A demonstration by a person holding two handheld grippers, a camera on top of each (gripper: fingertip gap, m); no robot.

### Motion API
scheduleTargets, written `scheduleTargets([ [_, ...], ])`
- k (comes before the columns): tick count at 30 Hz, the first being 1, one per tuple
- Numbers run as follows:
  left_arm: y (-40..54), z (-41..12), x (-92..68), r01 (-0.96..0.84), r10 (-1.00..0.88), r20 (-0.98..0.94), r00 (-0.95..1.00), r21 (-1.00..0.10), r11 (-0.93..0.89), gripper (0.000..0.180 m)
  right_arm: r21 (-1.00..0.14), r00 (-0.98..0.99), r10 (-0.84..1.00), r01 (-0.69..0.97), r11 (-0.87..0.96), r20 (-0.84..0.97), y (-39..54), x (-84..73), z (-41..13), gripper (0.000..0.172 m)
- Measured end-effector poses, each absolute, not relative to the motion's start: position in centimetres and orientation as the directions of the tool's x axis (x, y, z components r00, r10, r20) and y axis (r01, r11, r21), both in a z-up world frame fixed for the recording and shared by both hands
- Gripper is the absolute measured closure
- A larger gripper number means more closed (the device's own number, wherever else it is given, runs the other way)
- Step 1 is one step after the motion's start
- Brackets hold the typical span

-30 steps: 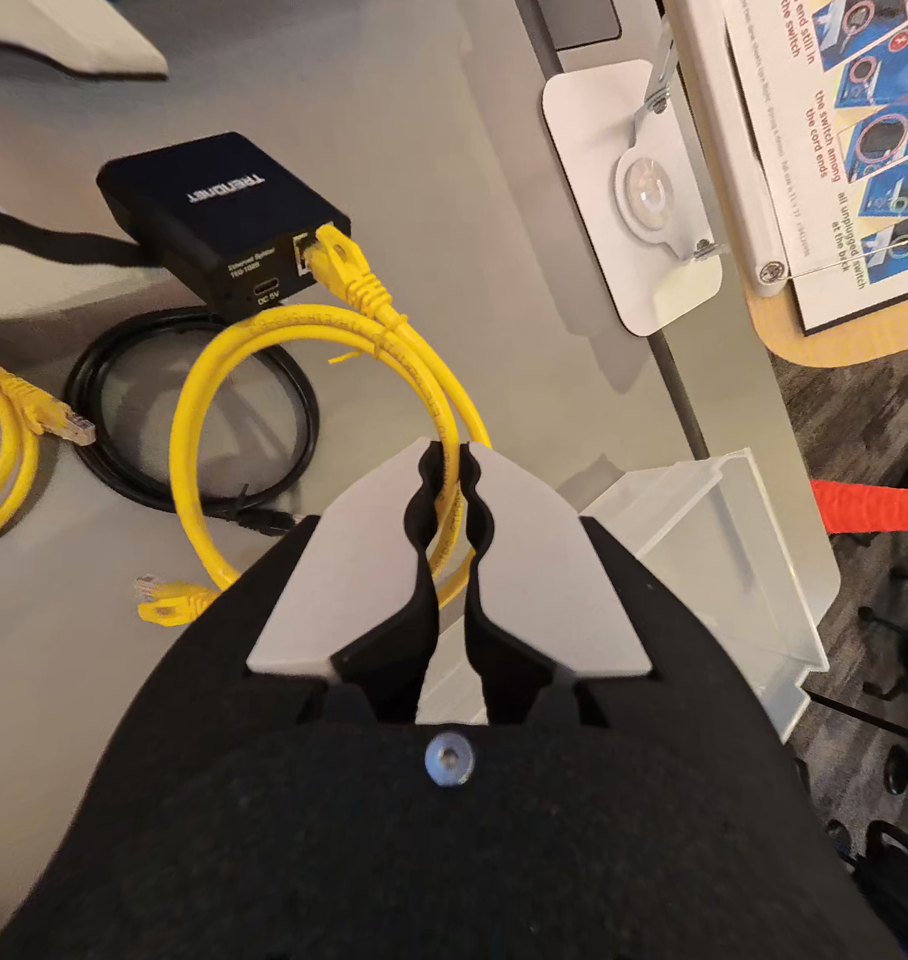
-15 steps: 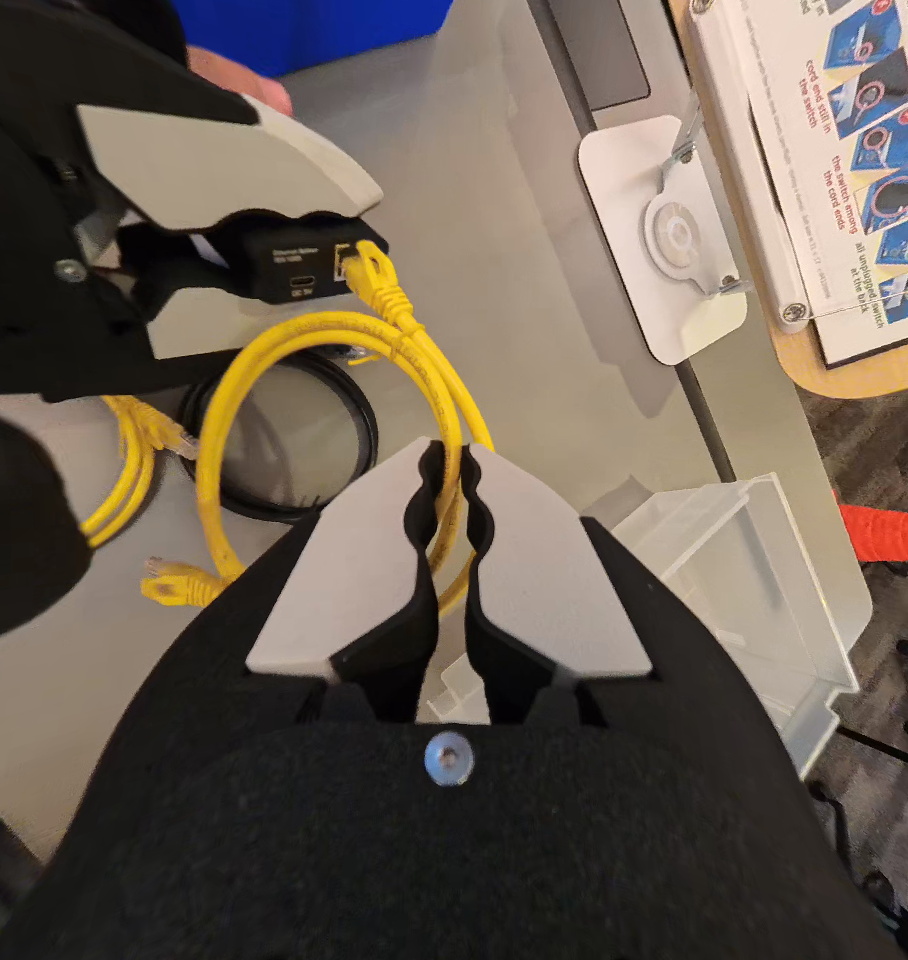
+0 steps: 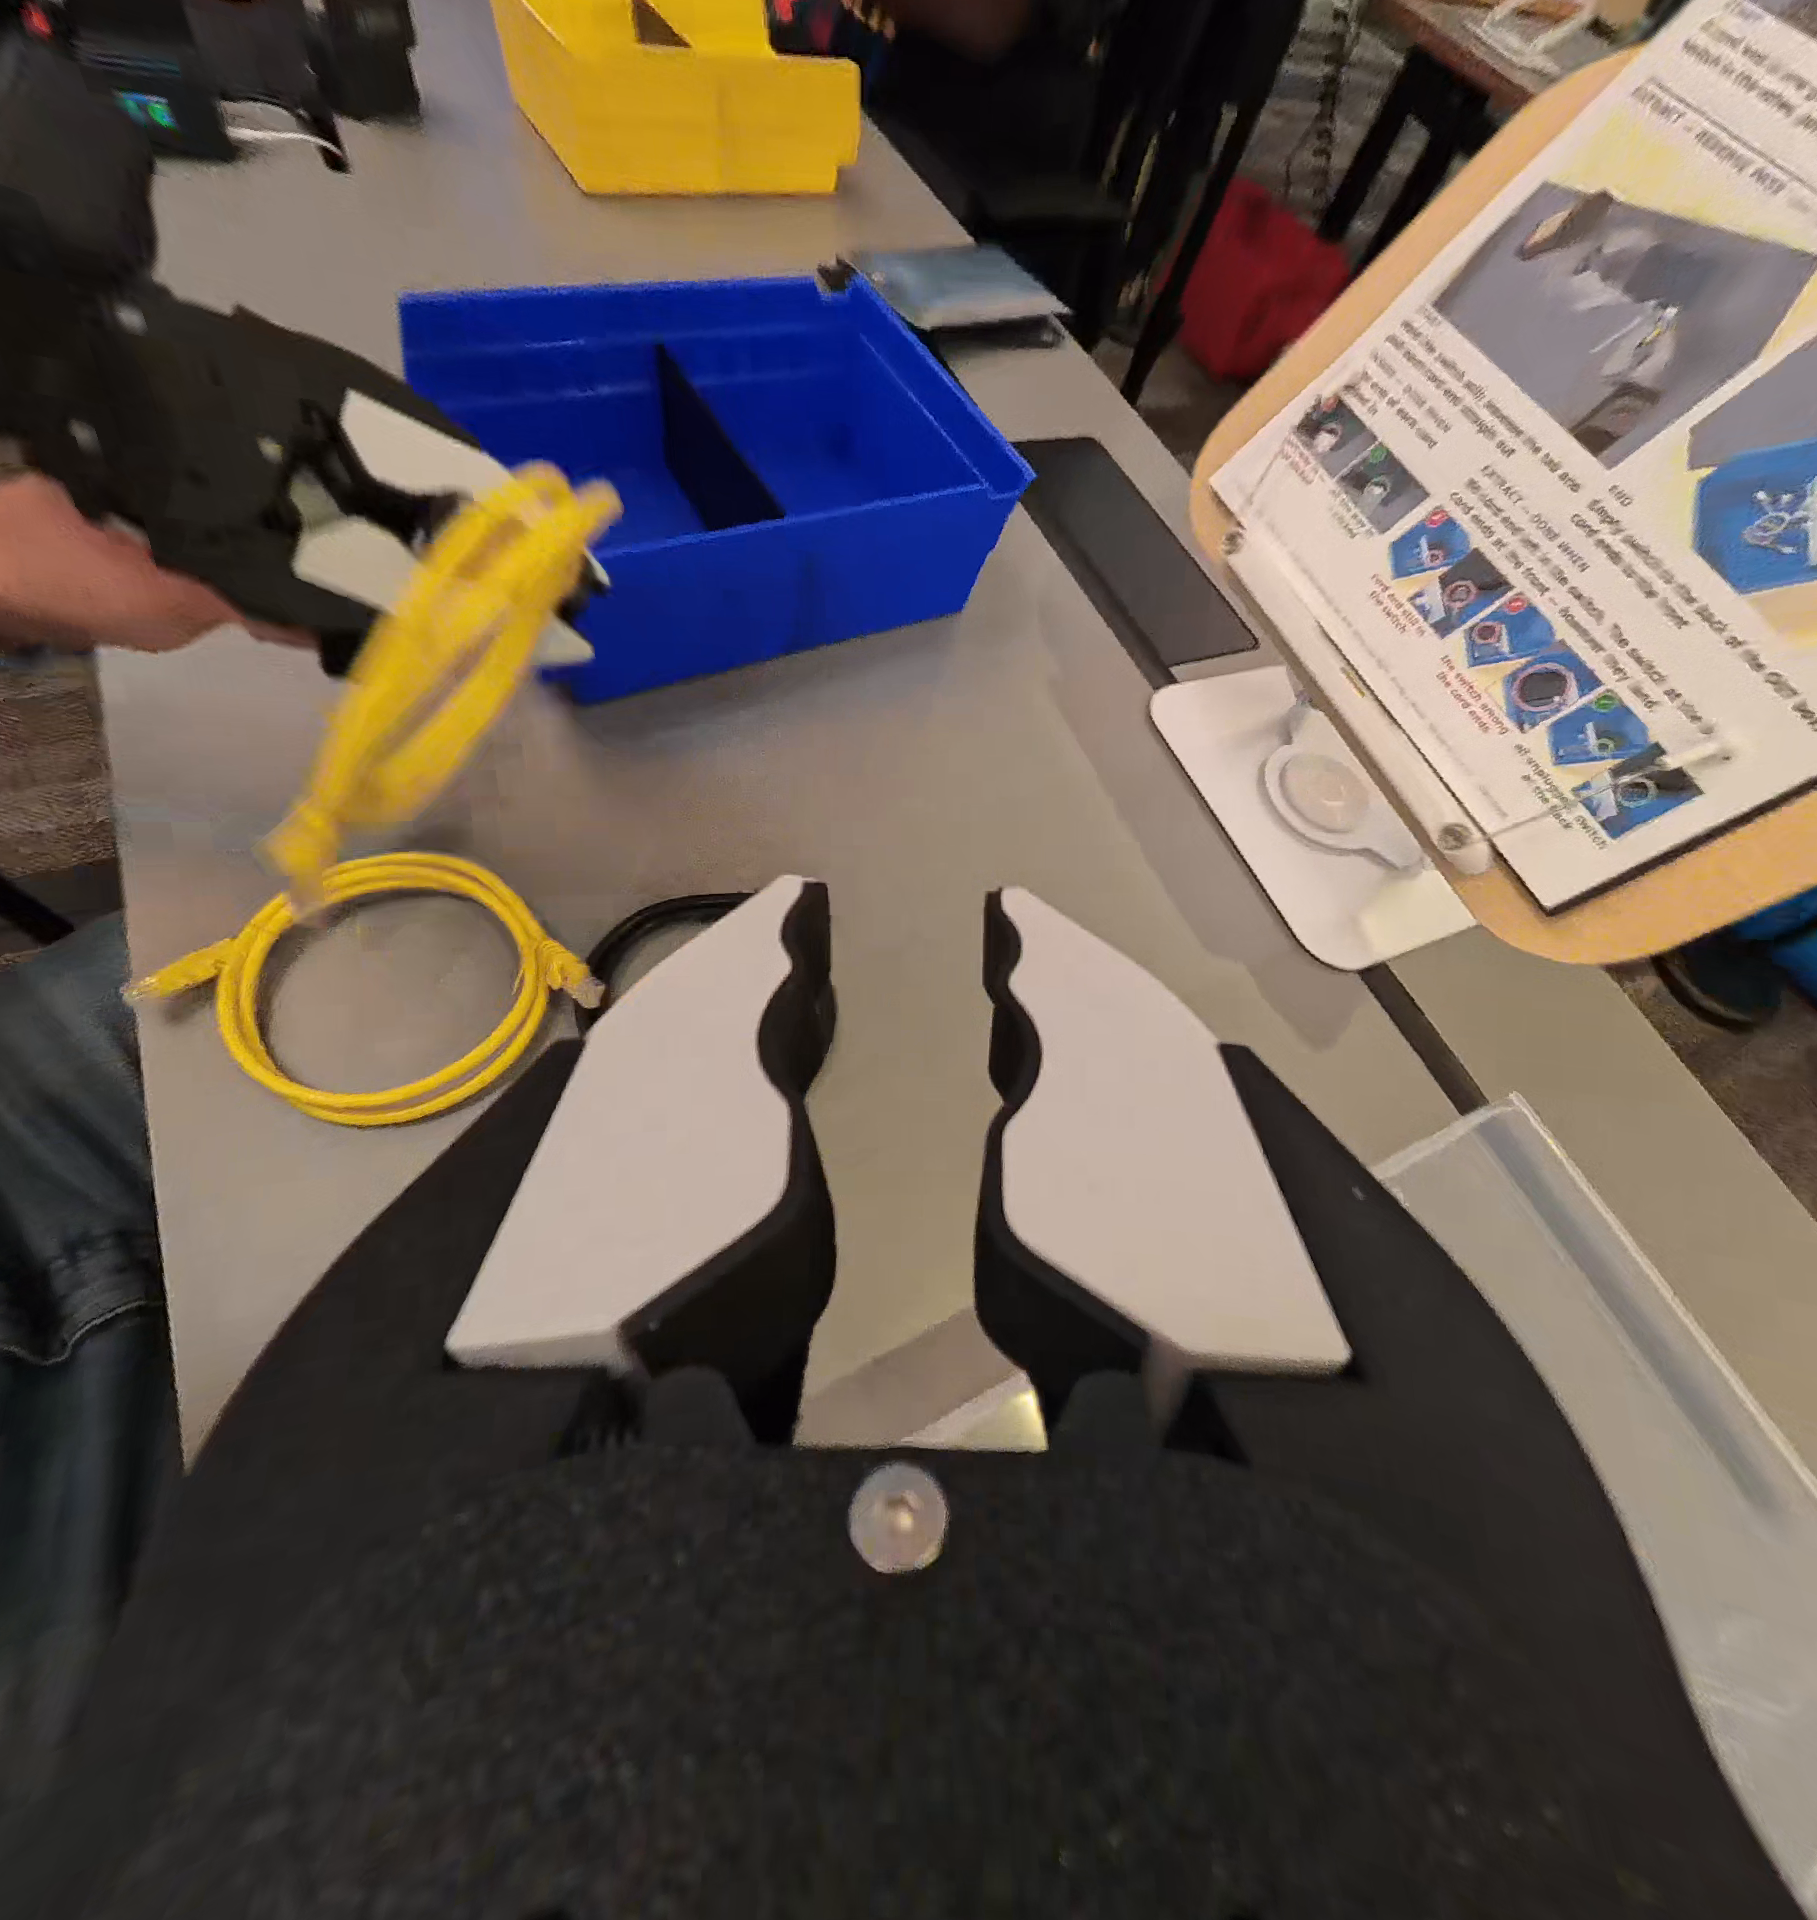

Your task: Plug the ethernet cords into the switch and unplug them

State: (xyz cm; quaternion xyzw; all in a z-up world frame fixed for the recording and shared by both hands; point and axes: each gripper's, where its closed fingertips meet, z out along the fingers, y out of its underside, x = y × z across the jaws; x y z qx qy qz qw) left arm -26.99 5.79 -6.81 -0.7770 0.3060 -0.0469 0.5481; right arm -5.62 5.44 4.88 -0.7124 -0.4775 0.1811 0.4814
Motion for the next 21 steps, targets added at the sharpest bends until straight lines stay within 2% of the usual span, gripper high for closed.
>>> scheduleTargets([
  [2, 4.3, -6.6, -29.0, -0.320, -0.507, -0.160, 0.847, -0.915, -0.246, 0.155, -0.853, 0.402, 0.898, 0.519, -0.060, 0.182, 4.2, -6.5, 2.4, 0.141],
  [4, 3.2, -6.7, -30.2, -0.245, -0.495, -0.085, 0.865, -0.932, -0.268, 0.155, -0.800, 0.287, 0.949, 0.596, -0.069, 0.132, 2.0, -8.6, -3.2, 0.124],
  [7, 2.5, -7.6, -31.1, -0.266, -0.489, -0.093, 0.867, -0.917, -0.298, 0.155, -0.665, 0.144, 0.968, 0.746, 0.030, 0.205, 0.6, -11.1, -12.1, 0.126],
  [10, 2.4, -8.1, -30.5, -0.319, -0.511, -0.132, 0.849, -0.900, -0.297, 0.155, -0.530, 0.030, 0.976, 0.843, 0.091, 0.216, 0.7, -12.3, -17.2, 0.128],
  [13, 2.1, -8.3, -29.9, -0.336, -0.530, -0.144, 0.836, -0.898, -0.284, 0.155, -0.453, -0.049, 0.979, 0.881, 0.136, 0.199, 1.1, -13.3, -18.8, 0.128],
  [14, 2.0, -8.4, -29.9, -0.340, -0.530, -0.151, 0.834, -0.897, -0.281, 0.155, -0.433, -0.077, 0.979, 0.888, 0.153, 0.189, 1.0, -13.5, -19.0, 0.134],
  [15, 2.0, -8.4, -29.9, -0.341, -0.531, -0.152, 0.834, -0.898, -0.278, 0.155, -0.423, -0.097, 0.979, 0.891, 0.165, 0.177, 1.0, -13.7, -19.0, 0.159],
  [17, 2.0, -8.6, -30.0, -0.333, -0.534, -0.140, 0.834, -0.899, -0.284, 0.155, -0.389, -0.109, 0.971, 0.902, 0.186, 0.211, 1.3, -13.6, -18.7, 0.163],
  [21, 1.6, -9.0, -30.3, -0.294, -0.530, -0.098, 0.842, -0.908, -0.298, 0.155, -0.491, -0.060, 0.964, 0.851, 0.186, 0.260, 0.4, -12.6, -12.6, 0.166],
])
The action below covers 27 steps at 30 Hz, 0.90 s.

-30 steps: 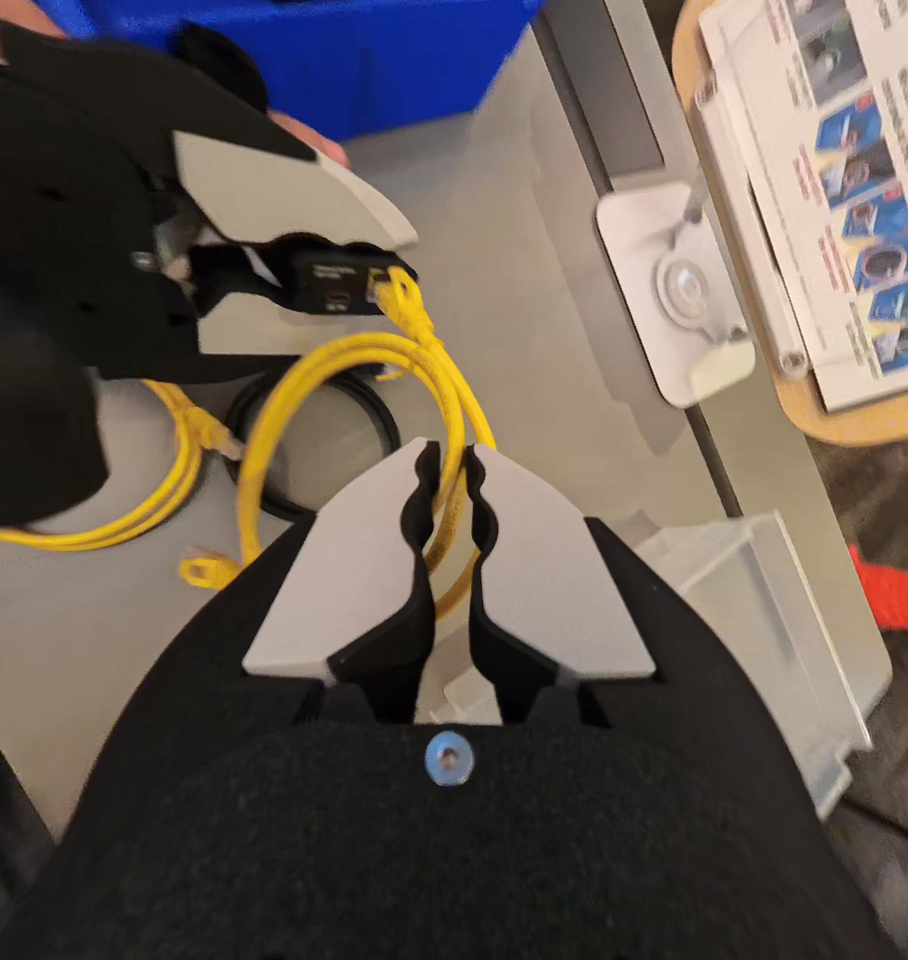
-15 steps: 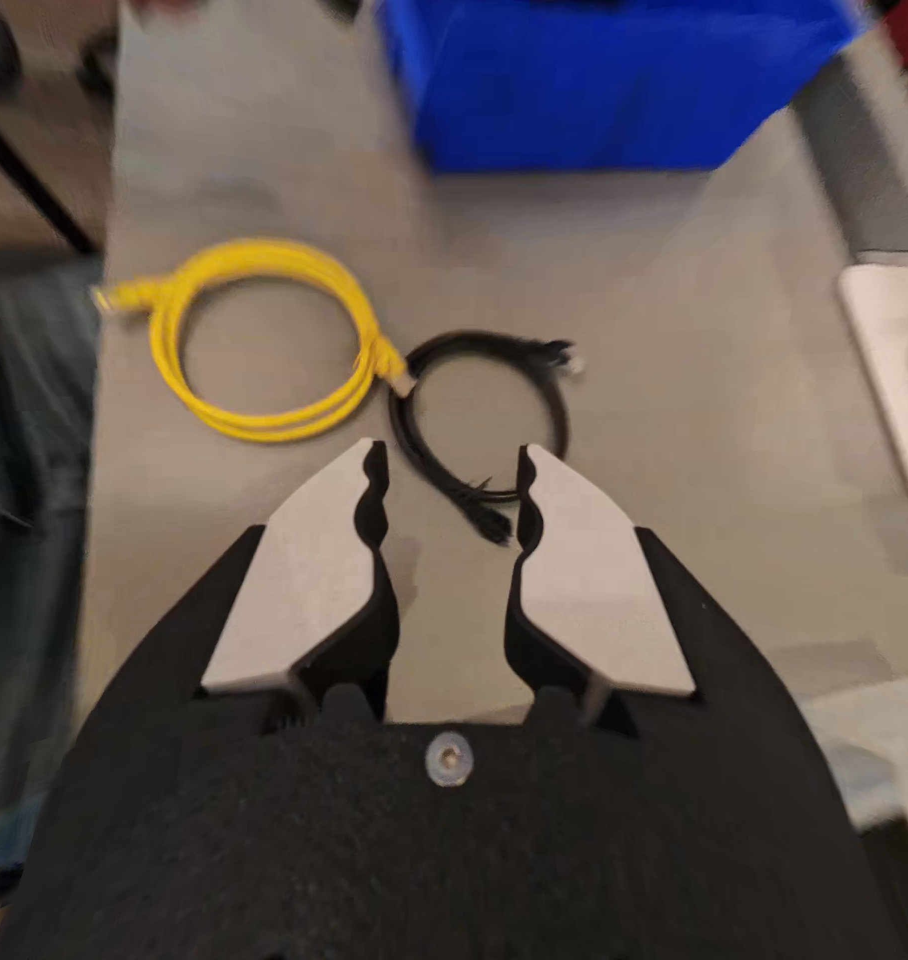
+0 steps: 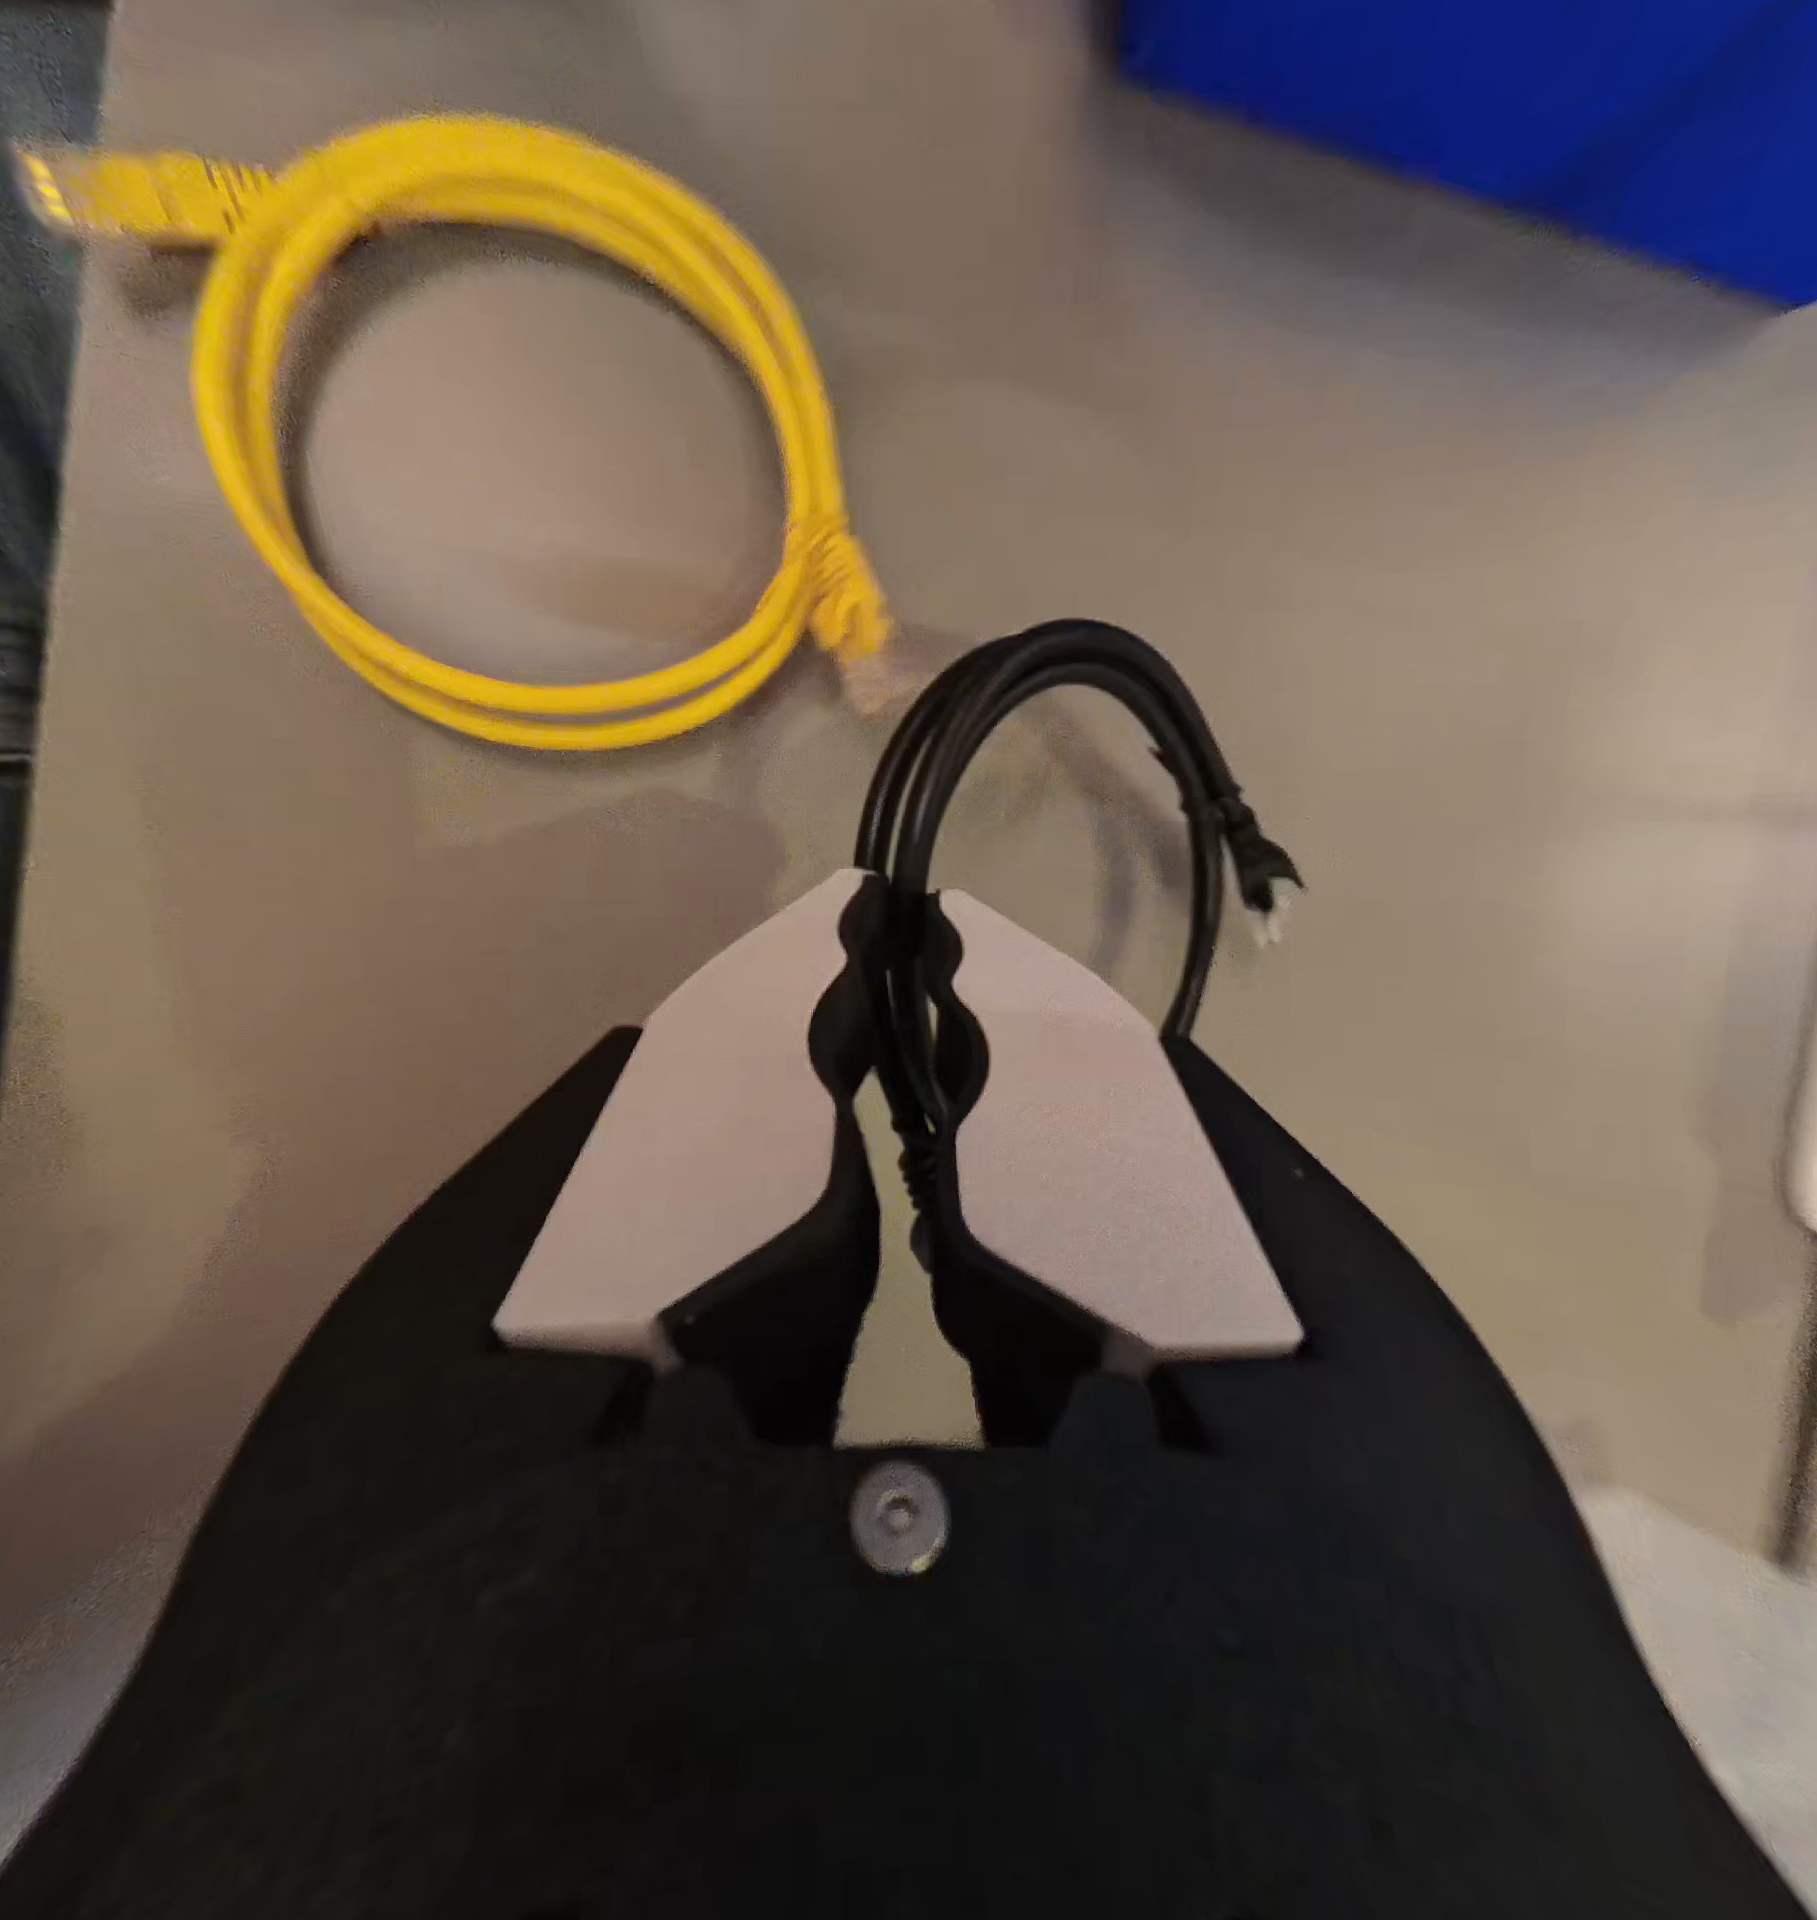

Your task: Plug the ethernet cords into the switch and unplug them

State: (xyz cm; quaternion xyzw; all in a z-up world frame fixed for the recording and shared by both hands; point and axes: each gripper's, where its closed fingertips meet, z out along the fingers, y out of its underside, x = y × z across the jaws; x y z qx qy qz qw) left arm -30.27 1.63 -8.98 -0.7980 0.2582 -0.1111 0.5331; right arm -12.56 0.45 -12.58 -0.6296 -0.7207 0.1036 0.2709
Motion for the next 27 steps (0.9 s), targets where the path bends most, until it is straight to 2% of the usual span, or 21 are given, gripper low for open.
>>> scheduleTargets([
  [4, 1.3, -9.9, -29.7, -0.296, -0.552, -0.082, 0.830, -0.903, -0.312, 0.155, -0.527, 0.079, 0.880, 0.825, 0.206, 0.468, 1.1, -7.2, -1.9, 0.166],
  [7, 1.2, -10.3, -29.0, -0.302, -0.575, -0.072, 0.815, -0.900, -0.315, 0.155, -0.519, 0.225, 0.864, 0.854, 0.048, 0.450, 1.5, -0.2, 2.1, 0.166],
  [10, 1.1, -10.0, -28.3, -0.305, -0.592, -0.071, 0.803, -0.902, -0.306, 0.155, -0.411, 0.360, 0.892, 0.882, -0.230, 0.273, 2.0, 7.4, -1.9, 0.166],
  [13, 1.0, -9.4, -27.9, -0.311, -0.602, -0.085, 0.794, -0.907, -0.283, 0.156, -0.333, 0.457, 0.888, 0.847, -0.413, 0.060, 3.1, 11.2, -7.2, 0.167],
  [19, 1.2, -9.0, -28.0, -0.314, -0.595, -0.097, 0.798, -0.910, -0.272, 0.155, -0.215, 0.483, 0.873, 0.861, -0.460, 0.069, 6.8, 12.9, -13.6, 0.166],
  [23, 1.1, -9.5, -28.5, -0.304, -0.583, -0.083, 0.808, -0.907, -0.292, 0.155, -0.255, 0.518, 0.855, 0.827, -0.501, -0.001, 6.9, 12.3, -15.2, 0.164],
  [27, 0.9, -9.6, -29.0, -0.303, -0.577, -0.082, 0.813, -0.905, -0.299, 0.155, -0.326, 0.540, 0.840, 0.804, -0.498, 0.050, 6.6, 12.2, -13.5, 0.163],
])
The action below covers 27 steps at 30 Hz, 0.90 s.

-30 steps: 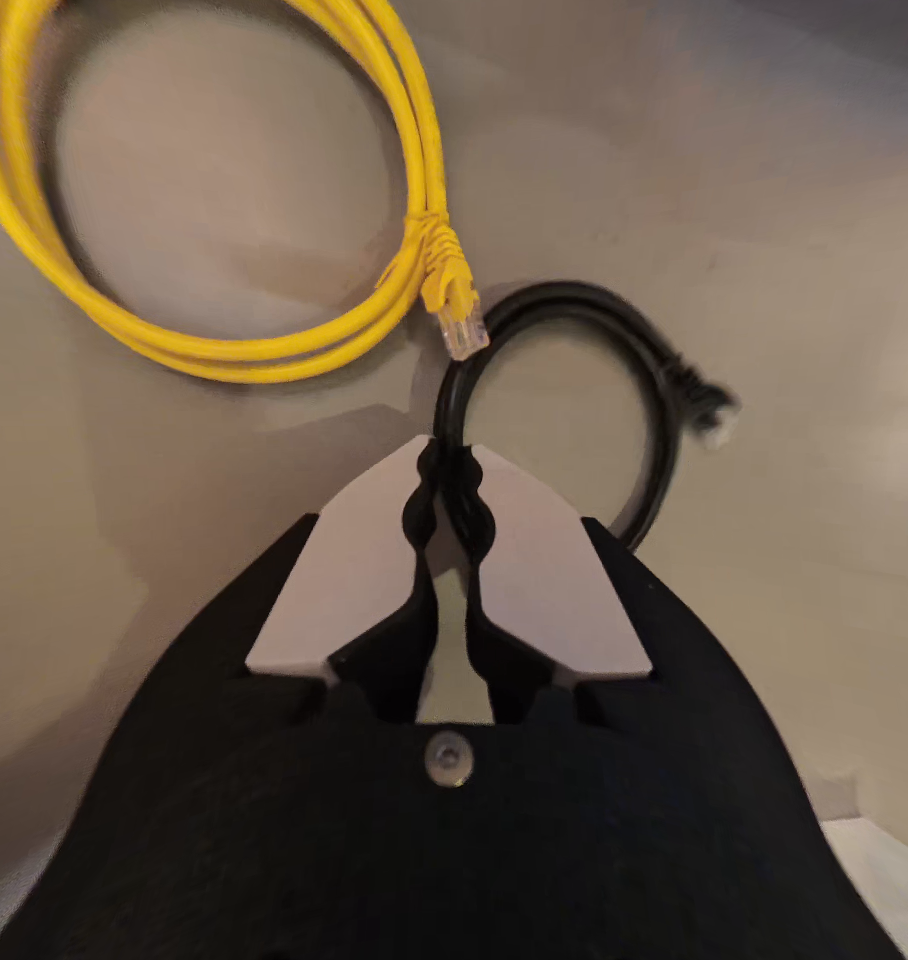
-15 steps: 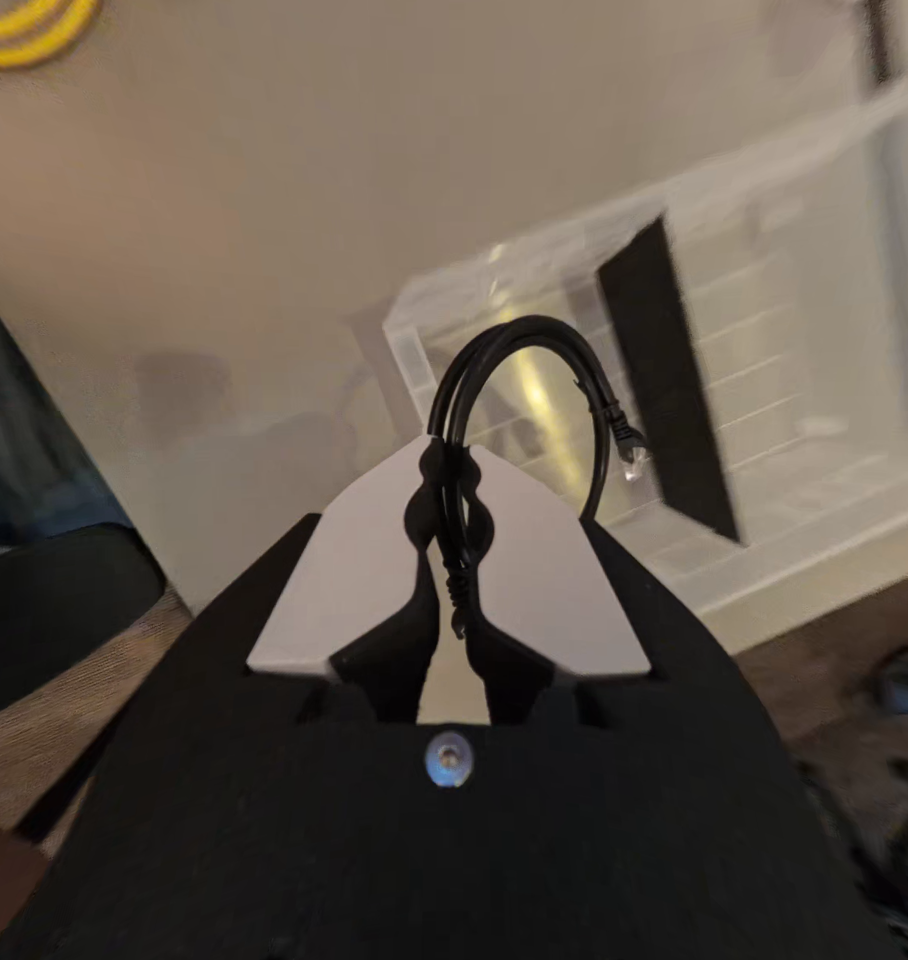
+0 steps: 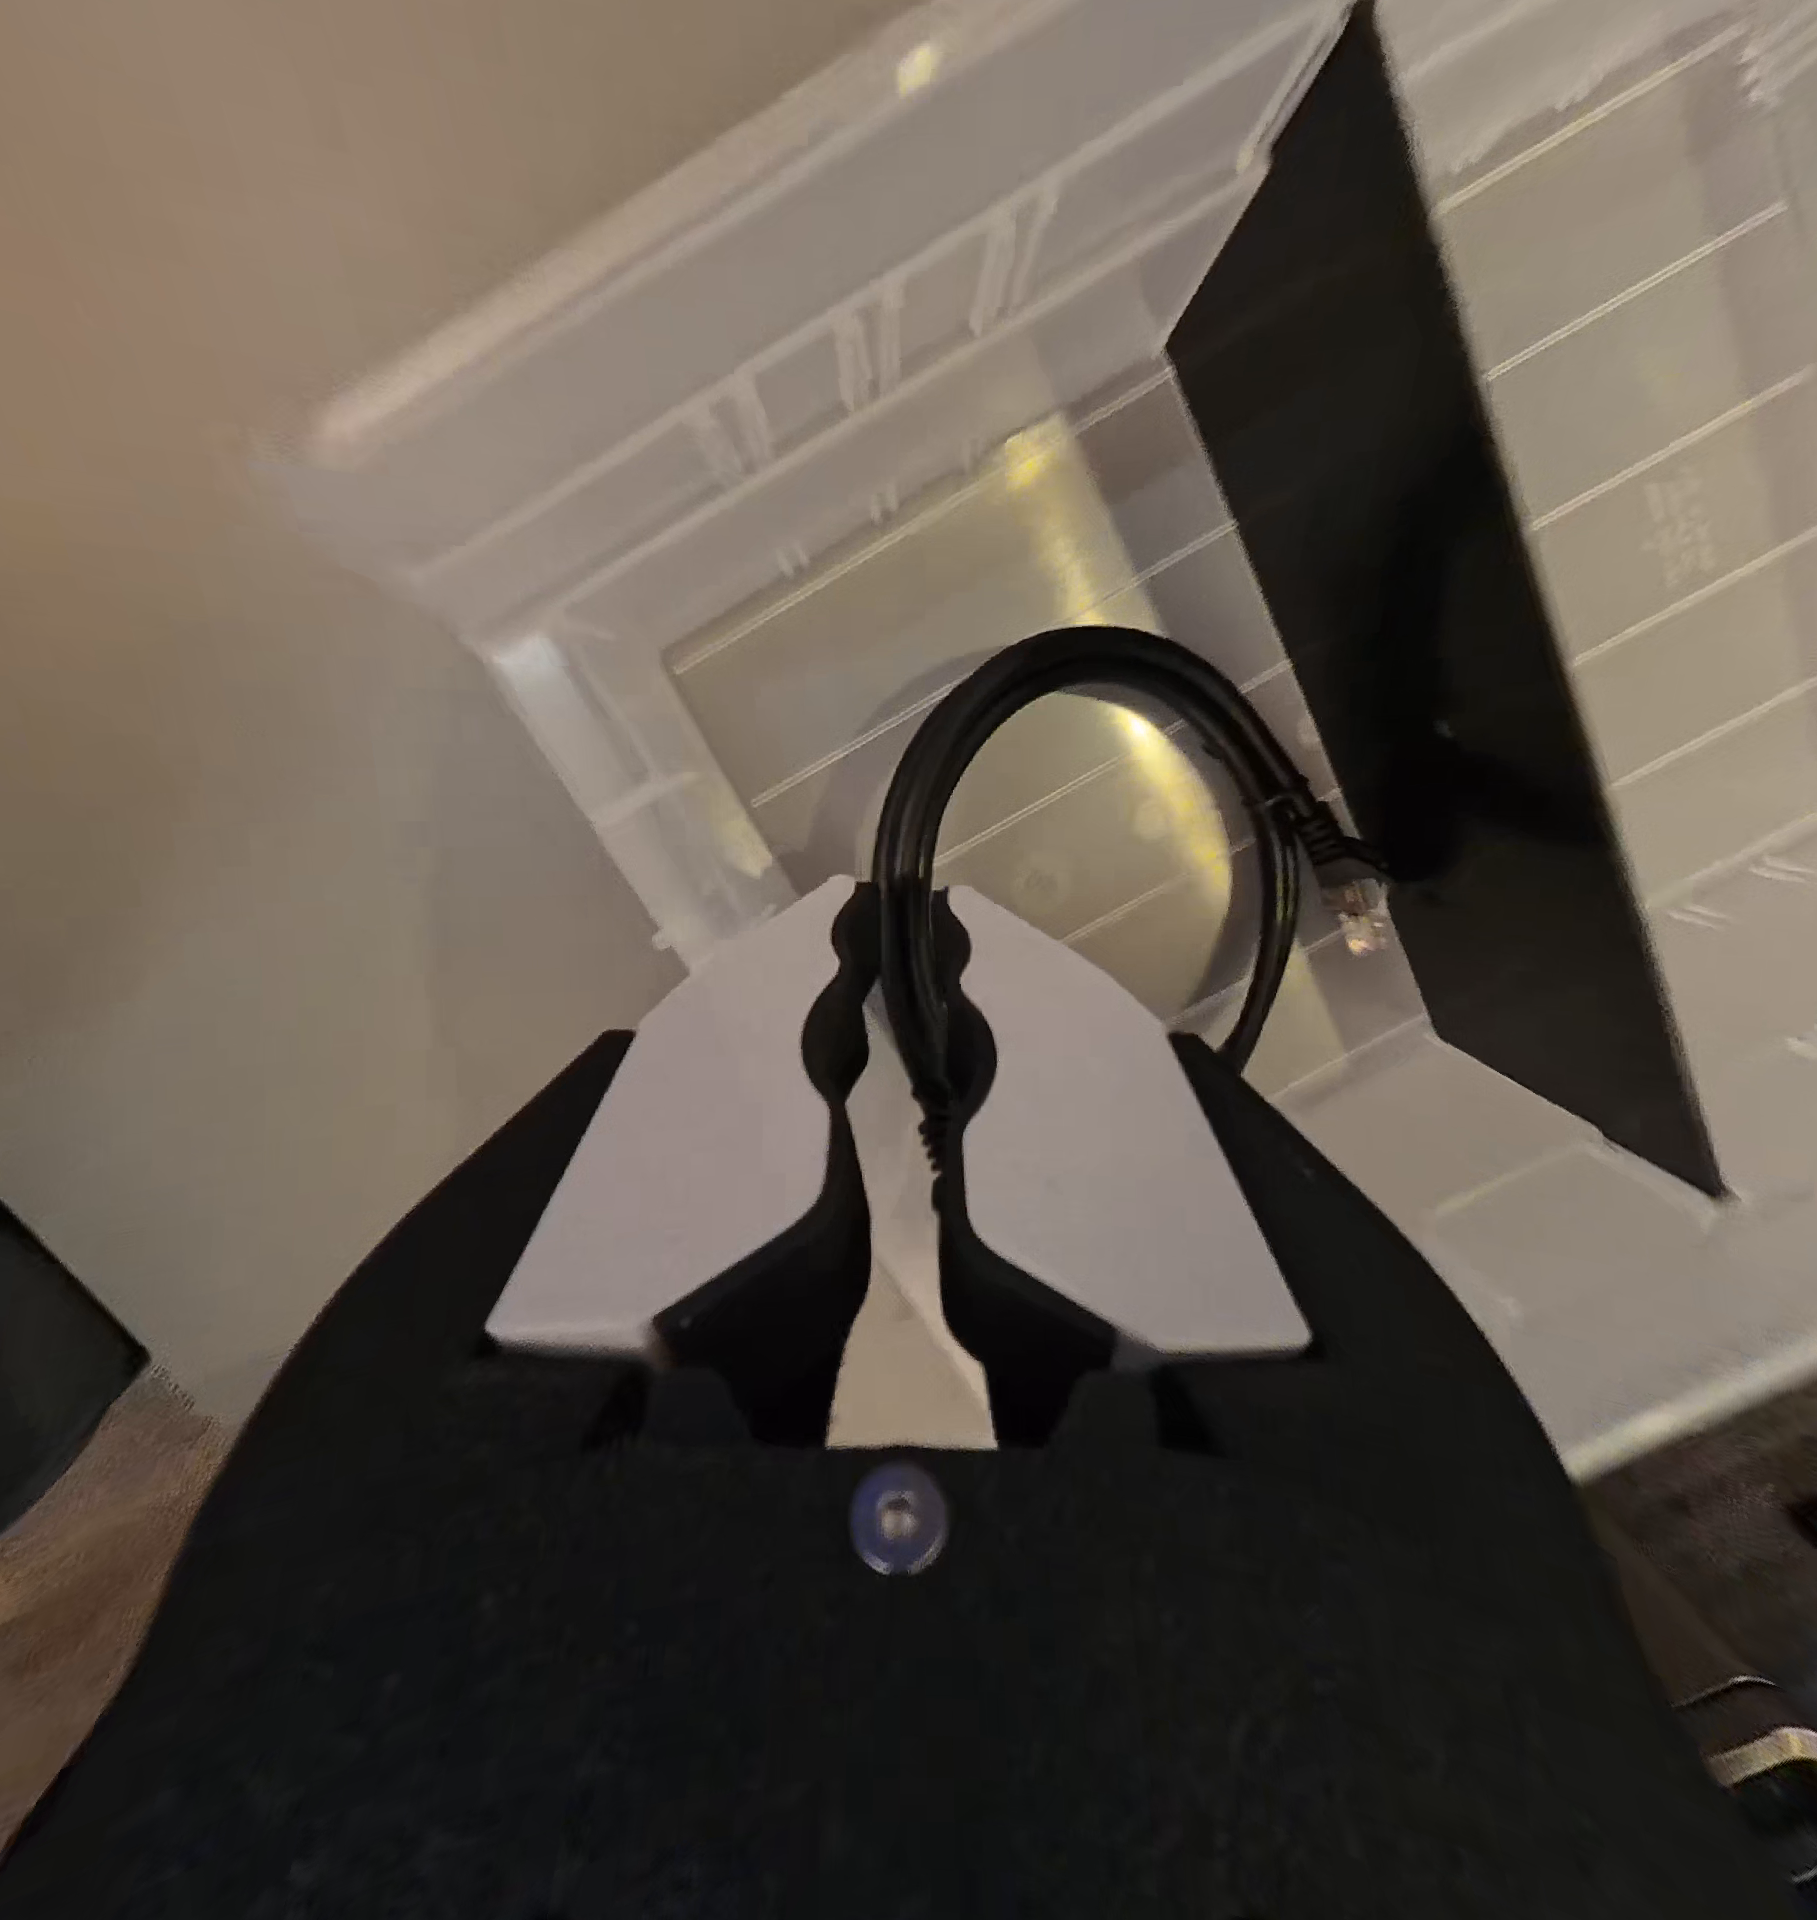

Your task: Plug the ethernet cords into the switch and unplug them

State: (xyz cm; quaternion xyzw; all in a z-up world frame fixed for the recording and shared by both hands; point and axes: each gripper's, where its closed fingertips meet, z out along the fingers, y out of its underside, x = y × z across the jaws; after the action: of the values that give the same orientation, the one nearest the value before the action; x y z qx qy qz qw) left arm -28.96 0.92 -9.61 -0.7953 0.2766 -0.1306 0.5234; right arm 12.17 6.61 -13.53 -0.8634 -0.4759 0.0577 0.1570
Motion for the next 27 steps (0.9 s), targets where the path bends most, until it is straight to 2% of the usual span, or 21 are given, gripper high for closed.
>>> scheduleTargets([
  [3, 1.0, -9.3, -29.3, -0.305, -0.567, -0.093, 0.819, -0.907, -0.291, 0.155, -0.437, 0.526, 0.838, 0.794, -0.422, 0.147, 5.5, 10.1, -9.4, 0.151],
  [5, 1.2, -9.3, -29.6, -0.300, -0.561, -0.089, 0.823, -0.907, -0.296, 0.155, -0.547, 0.460, 0.868, 0.782, -0.299, 0.185, 3.8, 6.1, -6.7, 0.150],
  [7, 1.4, -9.5, -29.8, -0.294, -0.554, -0.081, 0.828, -0.906, -0.306, 0.155, -0.635, 0.343, 0.924, 0.756, -0.162, 0.172, 1.0, 0.6, -6.0, 0.144],
  [8, 1.5, -9.6, -29.9, -0.289, -0.552, -0.076, 0.831, -0.905, -0.311, 0.155, -0.655, 0.291, 0.945, 0.745, -0.126, 0.149, -0.5, -2.2, -6.6, 0.135],
  [9, 1.6, -9.6, -30.0, -0.283, -0.550, -0.068, 0.832, -0.905, -0.316, 0.155, -0.664, 0.268, 0.956, 0.737, -0.123, 0.121, -1.7, -4.7, -7.8, 0.127],
  [11, 1.7, -9.5, -30.0, -0.270, -0.548, -0.054, 0.835, -0.908, -0.321, 0.155, -0.673, 0.261, 0.962, 0.726, -0.141, 0.080, -3.3, -9.1, -10.5, 0.124],
  [14, 1.7, -9.5, -30.0, -0.271, -0.549, -0.057, 0.834, -0.909, -0.317, 0.155, -0.704, 0.348, 0.938, 0.664, -0.253, -0.009, -3.9, -14.3, -13.7, 0.135],
  [16, 1.7, -9.4, -30.0, -0.271, -0.549, -0.057, 0.834, -0.909, -0.317, 0.155, -0.665, 0.483, 0.874, 0.636, -0.391, -0.052, -3.0, -15.8, -15.9, 0.136],
  [17, 1.6, -9.4, -29.9, -0.266, -0.551, -0.050, 0.833, -0.910, -0.319, 0.155, -0.648, 0.494, 0.866, 0.635, -0.421, -0.079, -3.2, -16.8, -16.8, 0.134],
  [19, 1.4, -9.3, -29.8, -0.259, -0.558, -0.040, 0.829, -0.912, -0.319, 0.155, -0.605, 0.523, 0.852, 0.674, -0.424, -0.014, -2.8, -17.4, -18.4, 0.123],
  [20, 1.3, -9.2, -29.8, -0.260, -0.560, -0.041, 0.827, -0.912, -0.316, 0.155, -0.583, 0.528, 0.849, 0.697, -0.418, 0.022, -2.6, -17.5, -18.9, 0.125],
  [23, 1.3, -9.0, -29.8, -0.263, -0.562, -0.047, 0.826, -0.913, -0.310, 0.156, -0.588, 0.518, 0.855, 0.696, -0.412, 0.013, -3.0, -18.5, -19.3, 0.151],
  [24, 1.3, -9.0, -29.8, -0.261, -0.562, -0.045, 0.826, -0.914, -0.311, 0.155, -0.577, 0.516, 0.853, 0.720, -0.387, 0.072, -2.8, -18.2, -19.4, 0.159],
  [27, 1.4, -9.3, -29.8, -0.256, -0.564, -0.033, 0.825, -0.912, -0.320, 0.155, -0.559, 0.502, 0.836, 0.768, -0.312, 0.222, -2.3, -16.7, -18.0, 0.166],
])
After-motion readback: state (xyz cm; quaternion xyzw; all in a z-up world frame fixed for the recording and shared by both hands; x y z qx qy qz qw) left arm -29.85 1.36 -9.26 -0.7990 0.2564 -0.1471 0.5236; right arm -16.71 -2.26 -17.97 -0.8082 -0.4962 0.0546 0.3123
